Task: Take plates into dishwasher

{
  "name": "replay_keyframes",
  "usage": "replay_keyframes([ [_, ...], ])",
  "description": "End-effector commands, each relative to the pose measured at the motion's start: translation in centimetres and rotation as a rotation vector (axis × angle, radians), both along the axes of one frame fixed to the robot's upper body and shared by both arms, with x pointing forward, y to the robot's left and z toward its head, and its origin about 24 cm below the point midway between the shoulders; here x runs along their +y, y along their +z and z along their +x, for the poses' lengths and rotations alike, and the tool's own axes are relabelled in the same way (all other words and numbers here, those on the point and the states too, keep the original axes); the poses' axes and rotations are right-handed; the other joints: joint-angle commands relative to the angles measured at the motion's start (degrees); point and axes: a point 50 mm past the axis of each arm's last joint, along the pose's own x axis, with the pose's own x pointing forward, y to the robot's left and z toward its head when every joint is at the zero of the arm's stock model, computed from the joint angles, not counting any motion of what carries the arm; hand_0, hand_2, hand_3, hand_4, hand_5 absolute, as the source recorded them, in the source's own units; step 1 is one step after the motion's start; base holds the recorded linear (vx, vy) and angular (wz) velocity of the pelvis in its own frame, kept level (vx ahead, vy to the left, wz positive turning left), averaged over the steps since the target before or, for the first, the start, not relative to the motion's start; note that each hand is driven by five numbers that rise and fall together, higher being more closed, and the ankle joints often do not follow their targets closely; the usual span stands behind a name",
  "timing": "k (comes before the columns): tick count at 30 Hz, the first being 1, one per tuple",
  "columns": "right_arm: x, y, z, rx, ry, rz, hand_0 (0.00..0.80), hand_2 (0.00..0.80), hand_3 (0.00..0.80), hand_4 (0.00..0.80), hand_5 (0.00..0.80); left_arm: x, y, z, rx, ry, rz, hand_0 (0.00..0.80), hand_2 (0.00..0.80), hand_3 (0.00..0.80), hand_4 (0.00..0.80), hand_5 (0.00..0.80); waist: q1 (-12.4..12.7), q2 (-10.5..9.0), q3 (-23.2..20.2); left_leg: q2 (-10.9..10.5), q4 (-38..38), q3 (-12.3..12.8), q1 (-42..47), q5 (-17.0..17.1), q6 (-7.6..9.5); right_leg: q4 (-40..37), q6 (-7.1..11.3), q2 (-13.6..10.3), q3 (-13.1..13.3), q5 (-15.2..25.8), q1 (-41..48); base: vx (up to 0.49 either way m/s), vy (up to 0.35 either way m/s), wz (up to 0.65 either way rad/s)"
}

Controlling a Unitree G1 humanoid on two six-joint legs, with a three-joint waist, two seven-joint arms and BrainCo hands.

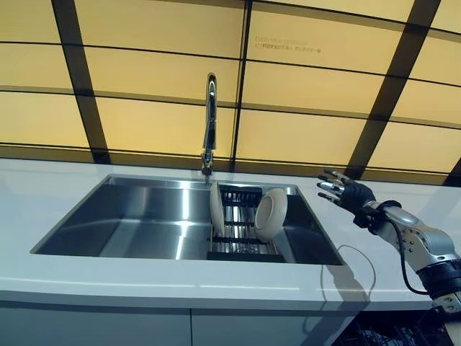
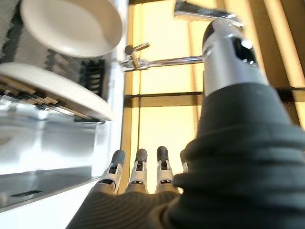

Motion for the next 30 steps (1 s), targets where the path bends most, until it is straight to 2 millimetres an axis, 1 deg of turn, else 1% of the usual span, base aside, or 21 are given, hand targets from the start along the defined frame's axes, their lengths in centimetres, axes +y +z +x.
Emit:
replay_keyframes([
  [1,-0.2,3.9,1.1,-0.088,-0.05,-0.096,0.0,0.0,0.0,0.0,0.0,0.3,0.6,2.3,-0.028,-0.08,0.037,0.0,0.0,0.0,0.0,0.0,2.5,-0.23,-0.4,-3.2,1.0,0.2,-1.1,-3.2,2.31,3.4,3.3,-0.9,-2.9,-4.8,1.3,-0.008,-0.004,0.04],
  [7,0.2,2.9,1.5,-0.025,-0.074,-0.167,0.0,0.0,0.0,0.0,0.0,0.3,0.6,2.5,-0.032,-0.087,0.04,0.0,0.0,0.0,0.0,0.0,2.7,-0.22,0.1,-3.2,1.1,0.1,-1.1,-3.2,2.34,3.6,3.31,-1.0,-3.1,-4.8,1.2,-0.002,-0.001,0.03],
  [10,0.0,2.4,1.8,0.021,-0.113,-0.217,0.0,0.0,0.0,0.0,0.0,0.3,0.7,2.7,-0.029,-0.089,0.039,0.0,0.0,0.0,0.0,0.0,2.7,-0.23,0.1,-3.2,1.2,0.1,-1.2,-3.1,2.37,3.6,3.26,-1.0,-2.9,-4.8,1.2,0.021,0.009,0.0],
  [15,-0.2,2.1,2.1,0.068,-0.139,-0.266,0.0,0.0,0.0,0.0,0.0,0.2,0.7,2.9,-0.03,-0.086,0.036,0.0,0.0,0.0,0.0,0.0,3.0,-0.18,0.6,-3.3,1.5,0.1,-1.4,-3.2,2.5,3.9,3.24,-1.1,-2.9,-4.8,1.0,0.0,0.0,0.0],
  [22,-0.5,2.4,2.2,0.085,-0.171,-0.259,0.0,0.0,0.0,0.0,0.0,0.5,0.8,2.9,-0.031,-0.088,0.047,0.0,0.0,0.0,0.0,0.0,3.5,-0.47,1.3,-3.2,1.7,-0.1,-1.8,-3.3,2.57,4.1,3.45,-1.3,-3.1,-4.6,0.7,0.005,-0.002,0.0],
  [30,-0.6,2.1,2.1,0.111,-0.158,-0.2,0.0,0.0,0.0,0.0,0.0,0.8,0.6,2.0,0.003,-0.094,0.05,0.0,0.0,0.0,0.0,0.0,3.7,-0.64,1.8,-3.3,1.6,-0.5,-2.1,-3.0,2.5,4.2,3.64,-1.2,-3.0,-4.3,0.1,0.057,-0.01,0.01],
])
